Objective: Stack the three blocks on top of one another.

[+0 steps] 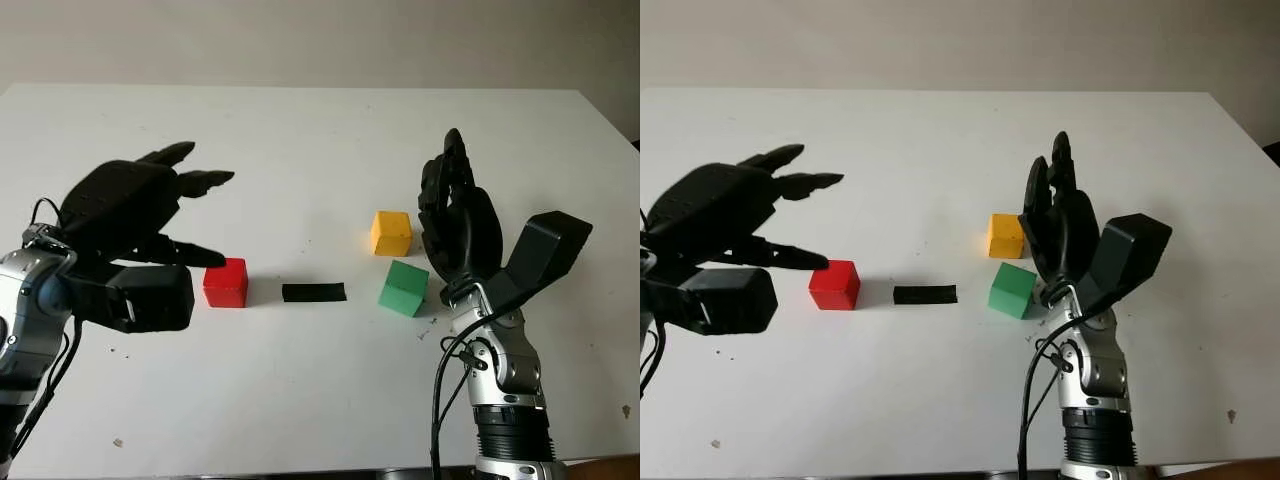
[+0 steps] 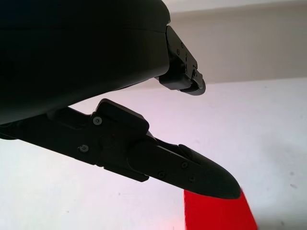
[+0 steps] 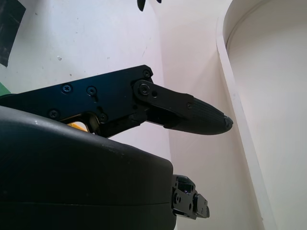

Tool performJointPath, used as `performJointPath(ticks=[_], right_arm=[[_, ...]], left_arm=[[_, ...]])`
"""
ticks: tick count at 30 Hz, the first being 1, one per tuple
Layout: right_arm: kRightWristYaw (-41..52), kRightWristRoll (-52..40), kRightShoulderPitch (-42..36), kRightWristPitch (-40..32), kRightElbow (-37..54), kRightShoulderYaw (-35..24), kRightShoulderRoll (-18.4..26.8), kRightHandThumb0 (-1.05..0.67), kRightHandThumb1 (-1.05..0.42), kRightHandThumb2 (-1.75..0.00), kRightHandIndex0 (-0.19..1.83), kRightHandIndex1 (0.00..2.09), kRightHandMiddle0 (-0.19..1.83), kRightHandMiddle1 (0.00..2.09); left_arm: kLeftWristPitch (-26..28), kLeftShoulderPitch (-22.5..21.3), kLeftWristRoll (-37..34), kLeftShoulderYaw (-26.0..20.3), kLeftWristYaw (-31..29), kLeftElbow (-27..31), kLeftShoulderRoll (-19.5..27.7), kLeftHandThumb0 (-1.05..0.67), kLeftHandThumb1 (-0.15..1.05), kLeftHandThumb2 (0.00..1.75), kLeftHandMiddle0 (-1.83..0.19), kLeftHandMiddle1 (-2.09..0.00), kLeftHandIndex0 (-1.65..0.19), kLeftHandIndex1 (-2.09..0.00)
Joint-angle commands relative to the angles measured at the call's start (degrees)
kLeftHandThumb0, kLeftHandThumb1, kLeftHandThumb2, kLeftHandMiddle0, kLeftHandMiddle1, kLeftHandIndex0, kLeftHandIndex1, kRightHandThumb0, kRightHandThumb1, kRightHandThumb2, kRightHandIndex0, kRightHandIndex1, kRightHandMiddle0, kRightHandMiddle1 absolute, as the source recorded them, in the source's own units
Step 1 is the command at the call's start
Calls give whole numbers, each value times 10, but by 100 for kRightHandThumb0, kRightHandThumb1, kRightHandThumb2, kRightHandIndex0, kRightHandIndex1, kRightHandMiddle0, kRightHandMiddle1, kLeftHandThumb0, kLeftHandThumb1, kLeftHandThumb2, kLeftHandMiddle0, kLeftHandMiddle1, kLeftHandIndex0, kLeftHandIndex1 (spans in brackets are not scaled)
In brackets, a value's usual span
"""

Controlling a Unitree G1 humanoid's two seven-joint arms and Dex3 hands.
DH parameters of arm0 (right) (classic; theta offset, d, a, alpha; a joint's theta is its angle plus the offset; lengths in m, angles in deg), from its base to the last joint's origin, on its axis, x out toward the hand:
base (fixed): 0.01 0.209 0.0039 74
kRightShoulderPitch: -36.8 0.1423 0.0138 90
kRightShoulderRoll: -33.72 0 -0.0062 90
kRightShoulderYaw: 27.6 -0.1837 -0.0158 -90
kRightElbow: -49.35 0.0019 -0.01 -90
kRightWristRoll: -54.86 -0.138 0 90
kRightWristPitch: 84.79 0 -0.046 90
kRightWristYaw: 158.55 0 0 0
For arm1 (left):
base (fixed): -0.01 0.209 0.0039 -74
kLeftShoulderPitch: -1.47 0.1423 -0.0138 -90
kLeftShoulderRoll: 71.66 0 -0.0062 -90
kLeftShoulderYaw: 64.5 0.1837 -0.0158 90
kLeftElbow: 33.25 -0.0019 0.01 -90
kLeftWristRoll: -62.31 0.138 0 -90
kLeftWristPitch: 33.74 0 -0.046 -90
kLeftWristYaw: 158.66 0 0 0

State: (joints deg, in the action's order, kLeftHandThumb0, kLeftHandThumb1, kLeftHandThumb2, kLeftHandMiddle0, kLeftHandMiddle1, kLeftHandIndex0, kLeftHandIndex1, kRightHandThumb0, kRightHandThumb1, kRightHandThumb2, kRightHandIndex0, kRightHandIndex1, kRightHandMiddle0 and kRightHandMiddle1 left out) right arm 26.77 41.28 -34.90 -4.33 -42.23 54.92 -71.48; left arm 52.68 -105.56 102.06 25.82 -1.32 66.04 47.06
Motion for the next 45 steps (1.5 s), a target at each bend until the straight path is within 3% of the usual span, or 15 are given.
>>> performJointPath(ticks=[1, 12, 21, 35, 36, 37, 38, 40, 45], right_arm=[[-1, -3, 1, -3, 15, -3, 6, -63, -105, -69, -19, 0, -19, 0], [-6, 0, 0, -10, 20, -3, 6, -63, -105, -68, -19, 0, -19, 0], [-4, -3, 0, -9, 19, -5, 7, -63, -105, -68, -19, 0, -19, 0], [-1, -2, -1, -13, 23, -4, 10, -63, -105, -69, -19, 0, -19, 0], [-2, -4, -1, -14, 24, -5, 8, -63, -105, -69, -19, 0, -19, 0], [-2, -4, -2, -15, 25, -5, 8, -63, -105, -68, -19, 0, -19, 0], [-3, -4, -2, -16, 26, -5, 8, -63, -105, -68, -19, 0, -19, 0], [-5, -5, -2, -18, 27, -6, 7, -63, -105, -68, -19, 0, -19, 0], [-1, -5, -3, -16, 28, -5, 7, -63, -105, -68, -19, 0, -19, 0]], left_arm=[[2, 8, -10, -1, -11, 13, 9, -87, 101, 5, -6, -4, -34, -3], [12, 22, -64, -25, -72, 50, 37, -92, 103, 6, -3, -5, -31, -3], [25, 27, -33, -5, -81, 49, 36, -89, 100, 5, -3, -5, -36, -6], [13, 80, 33, 36, -17, 36, -2, -86, 99, 5, -9, -7, -46, -16], [13, 82, 41, 39, -11, 35, -4, -86, 99, 5, -10, -6, -41, -27], [16, 83, 48, 43, -8, 34, -6, -84, 99, 5, -11, -6, -25, -58], [18, 84, 52, 45, -6, 34, -8, -83, 98, 5, -11, -6, -17, -73], [20, 85, 55, 48, -2, 32, -12, -81, 97, 5, -11, -5, -9, -88], [25, 86, 59, 51, 3, 31, -16, -75, 95, 5, -11, -5, -3, -99]])
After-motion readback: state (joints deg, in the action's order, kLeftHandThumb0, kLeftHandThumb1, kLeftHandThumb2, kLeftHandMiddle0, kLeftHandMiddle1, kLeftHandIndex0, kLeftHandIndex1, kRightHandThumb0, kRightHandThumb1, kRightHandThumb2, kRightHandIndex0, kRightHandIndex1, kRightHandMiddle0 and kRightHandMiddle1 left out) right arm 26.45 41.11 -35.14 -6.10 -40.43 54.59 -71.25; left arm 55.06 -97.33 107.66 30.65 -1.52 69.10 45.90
